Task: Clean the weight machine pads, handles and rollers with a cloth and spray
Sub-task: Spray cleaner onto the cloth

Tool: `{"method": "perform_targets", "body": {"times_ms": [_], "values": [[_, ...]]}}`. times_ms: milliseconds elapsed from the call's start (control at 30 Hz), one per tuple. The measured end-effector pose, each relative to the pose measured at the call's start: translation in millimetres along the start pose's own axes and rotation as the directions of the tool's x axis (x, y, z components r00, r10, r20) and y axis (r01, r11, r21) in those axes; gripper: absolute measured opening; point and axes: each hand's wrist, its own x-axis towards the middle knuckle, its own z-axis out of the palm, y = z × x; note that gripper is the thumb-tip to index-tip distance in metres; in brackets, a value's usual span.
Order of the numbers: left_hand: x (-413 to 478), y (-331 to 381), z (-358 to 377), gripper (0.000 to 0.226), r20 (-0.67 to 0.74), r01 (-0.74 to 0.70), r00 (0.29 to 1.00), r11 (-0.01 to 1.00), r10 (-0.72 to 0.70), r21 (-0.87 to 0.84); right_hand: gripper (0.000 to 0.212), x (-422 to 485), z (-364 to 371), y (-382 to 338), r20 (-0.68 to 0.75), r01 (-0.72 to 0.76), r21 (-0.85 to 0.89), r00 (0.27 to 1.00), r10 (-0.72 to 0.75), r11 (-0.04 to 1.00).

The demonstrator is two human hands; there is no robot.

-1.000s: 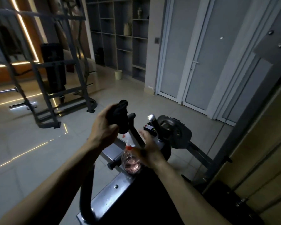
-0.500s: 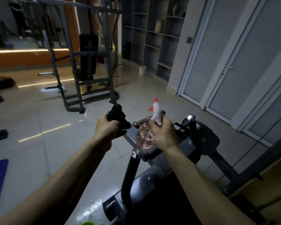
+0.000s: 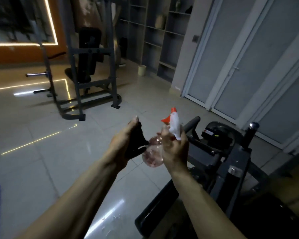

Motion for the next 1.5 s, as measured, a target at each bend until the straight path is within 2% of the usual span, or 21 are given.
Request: {"method": "perform_targets", "body": {"times_ms": [100, 200, 267, 367, 433, 500, 567, 600, 667, 800, 833, 900, 1000, 1100, 1133, 1200, 1333, 1433, 1500], "values": [[31, 2, -1, 0.052, 0.092, 0.082, 0.992, 0.993, -0.09, 0.086, 0.016, -1, 14, 15, -0.149, -0.032, -0.144, 0.989, 0.01, 0.989], [61, -6, 19, 0.045, 0.184, 0.098, 0.975, 0.984, -0.125, 0.15, 0.026, 9, 4, 26, -0.268, -0.137, -0.167, 0.959, 0.089, 0.976], [84, -13, 43, 0.047, 0.271, 0.108, 0.949, 0.973, -0.162, 0.203, 0.035, 19, -8, 34, -0.352, -0.269, -0.056, 0.906, 0.233, 0.961], [113, -27, 83, 0.056, 0.4, 0.087, 0.892, 0.95, -0.208, 0.301, 0.032, 30, -29, 57, -0.399, -0.319, 0.149, 0.846, 0.352, 0.936], [127, -33, 109, 0.056, 0.462, 0.069, 0.853, 0.928, -0.245, 0.365, 0.031, 36, -43, 80, -0.402, -0.335, 0.152, 0.838, 0.368, 0.93], [139, -36, 124, 0.051, 0.504, 0.065, 0.819, 0.917, -0.274, 0.394, 0.039, 37, -46, 92, -0.372, -0.382, 0.152, 0.832, 0.411, 0.912], [150, -36, 138, 0.049, 0.539, 0.06, 0.775, 0.889, -0.328, 0.455, 0.026, 37, -47, 100, -0.434, -0.437, 0.137, 0.78, 0.451, 0.889], [157, -35, 146, 0.052, 0.552, 0.068, 0.752, 0.875, -0.36, 0.479, 0.016, 38, -46, 100, -0.489, -0.448, 0.129, 0.747, 0.45, 0.885], [168, -33, 158, 0.057, 0.574, 0.076, 0.707, 0.852, -0.413, 0.518, 0.011, 38, -43, 99, -0.592, -0.482, 0.076, 0.682, 0.429, 0.873], [197, -32, 173, 0.043, 0.627, 0.064, 0.613, 0.821, -0.481, 0.568, 0.046, 42, -25, 108, -0.748, -0.584, -0.03, 0.551, 0.369, 0.811], [204, -32, 175, 0.04, 0.634, 0.067, 0.593, 0.815, -0.497, 0.576, 0.048, 42, -17, 112, -0.777, -0.613, -0.048, 0.52, 0.357, 0.789], [222, -33, 177, 0.038, 0.65, 0.07, 0.549, 0.804, -0.525, 0.591, 0.04, 40, 0, 121, -0.836, -0.642, -0.068, 0.454, 0.308, 0.764], [262, -34, 169, 0.042, 0.665, 0.101, 0.449, 0.773, -0.597, 0.626, 0.036, 42, 40, 140, -0.926, -0.677, -0.008, 0.282, 0.249, 0.736], [306, -21, 152, 0.043, 0.65, 0.088, 0.318, 0.704, -0.69, 0.704, 0.019, 49, 96, 154, -0.958, -0.698, 0.161, 0.06, 0.281, 0.698], [315, -18, 146, 0.044, 0.646, 0.089, 0.293, 0.693, -0.705, 0.716, 0.014, 49, 109, 152, -0.959, -0.698, 0.191, 0.018, 0.284, 0.69], [332, -5, 142, 0.044, 0.634, 0.065, 0.246, 0.665, -0.733, 0.744, 0.022, 58, 130, 146, -0.958, -0.701, 0.235, -0.05, 0.282, 0.673], [352, 9, 147, 0.044, 0.637, -0.025, 0.111, 0.639, -0.762, 0.769, 0.043, 77, 150, 141, -0.951, -0.627, 0.305, -0.163, 0.262, 0.717], [361, 8, 152, 0.047, 0.63, -0.061, 0.039, 0.628, -0.775, 0.776, 0.047, 88, 146, 140, -0.934, -0.571, 0.346, -0.283, 0.217, 0.744], [367, 2, 155, 0.049, 0.606, -0.084, 0.025, 0.603, -0.795, 0.794, 0.045, 95, 146, 142, -0.928, -0.583, 0.358, -0.31, 0.208, 0.73]]}}
